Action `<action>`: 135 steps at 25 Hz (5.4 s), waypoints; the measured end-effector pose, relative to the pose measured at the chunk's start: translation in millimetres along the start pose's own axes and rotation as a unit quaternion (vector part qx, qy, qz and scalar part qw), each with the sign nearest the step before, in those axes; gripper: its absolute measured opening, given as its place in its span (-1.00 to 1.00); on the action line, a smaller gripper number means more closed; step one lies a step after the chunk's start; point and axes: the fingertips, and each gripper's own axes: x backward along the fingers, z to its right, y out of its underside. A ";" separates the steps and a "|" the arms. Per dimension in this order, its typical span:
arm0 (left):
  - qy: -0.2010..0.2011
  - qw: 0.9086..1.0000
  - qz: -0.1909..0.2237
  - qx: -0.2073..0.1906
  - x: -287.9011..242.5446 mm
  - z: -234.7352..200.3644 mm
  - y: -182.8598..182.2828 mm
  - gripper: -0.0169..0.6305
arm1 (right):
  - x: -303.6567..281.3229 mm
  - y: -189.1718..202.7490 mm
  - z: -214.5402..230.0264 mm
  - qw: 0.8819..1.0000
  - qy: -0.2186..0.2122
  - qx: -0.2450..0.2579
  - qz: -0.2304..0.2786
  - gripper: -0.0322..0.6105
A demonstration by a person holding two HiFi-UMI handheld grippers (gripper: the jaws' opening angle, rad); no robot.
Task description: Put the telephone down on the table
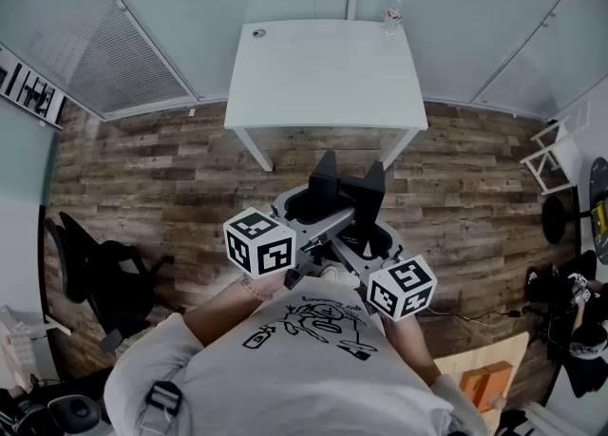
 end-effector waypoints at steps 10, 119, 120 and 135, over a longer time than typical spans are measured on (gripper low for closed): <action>0.005 1.000 0.001 0.007 6.5 -20.7 -10.0 0.09 | -22.4 -6.2 -2.2 1.000 0.002 0.000 -0.005 -0.04; -0.013 0.999 0.011 0.029 -280.6 -286.8 -258.2 0.09 | -261.4 -238.4 324.7 0.999 -0.023 -0.028 -0.018 -0.09; -0.013 0.999 0.012 0.030 -280.2 -292.5 -263.2 0.09 | -268.1 -242.2 325.3 0.999 -0.023 -0.028 -0.018 -0.09; -0.016 0.999 0.011 0.035 -270.6 -347.1 -296.1 0.09 | -328.3 -264.4 326.4 0.999 -0.027 -0.032 -0.027 -0.09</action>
